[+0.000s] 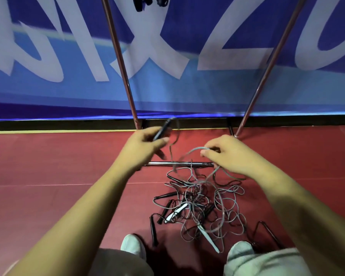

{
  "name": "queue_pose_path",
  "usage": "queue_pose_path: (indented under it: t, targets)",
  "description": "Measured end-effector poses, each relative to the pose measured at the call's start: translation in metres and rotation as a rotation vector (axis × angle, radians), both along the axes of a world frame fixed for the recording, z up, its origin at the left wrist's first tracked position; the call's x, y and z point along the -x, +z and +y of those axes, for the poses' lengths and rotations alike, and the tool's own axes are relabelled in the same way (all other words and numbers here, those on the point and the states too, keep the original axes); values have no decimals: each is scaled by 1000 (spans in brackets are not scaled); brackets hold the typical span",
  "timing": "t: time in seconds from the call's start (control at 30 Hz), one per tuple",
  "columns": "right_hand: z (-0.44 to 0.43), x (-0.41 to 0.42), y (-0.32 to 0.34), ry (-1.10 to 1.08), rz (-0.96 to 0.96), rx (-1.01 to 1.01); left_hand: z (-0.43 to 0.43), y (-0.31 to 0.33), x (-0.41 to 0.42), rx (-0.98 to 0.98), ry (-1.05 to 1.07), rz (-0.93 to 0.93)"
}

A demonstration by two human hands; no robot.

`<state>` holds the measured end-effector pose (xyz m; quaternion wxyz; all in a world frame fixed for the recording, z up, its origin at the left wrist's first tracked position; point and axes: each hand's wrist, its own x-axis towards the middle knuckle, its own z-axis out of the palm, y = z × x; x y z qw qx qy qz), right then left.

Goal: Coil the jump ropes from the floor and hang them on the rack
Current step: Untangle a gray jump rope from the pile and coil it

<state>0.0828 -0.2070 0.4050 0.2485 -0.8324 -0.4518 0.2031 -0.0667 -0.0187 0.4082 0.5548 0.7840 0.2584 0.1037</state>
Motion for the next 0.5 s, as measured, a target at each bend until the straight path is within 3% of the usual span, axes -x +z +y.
queue_pose_path:
  t: [0.07,0.13,0.2,0.27,0.4,0.5]
  targets:
    - [6,13,3,46,64,-57,-22,7,-2,73,-184,18]
    - [10,20,7,34,147,-125,-32,8,-2,18,-345,104]
    - [10,19,8,17,163,-109,-30,5,-4,-42,-372,147]
    - [6,11,2,20,132,23,-21,2,-6,16,-243,65]
    - [-12,-11,-18,12,116,409,9,12,-4,405,183,-258]
    - [-17,-20,-25,-78,28,380,31,8,0,318,351,-224]
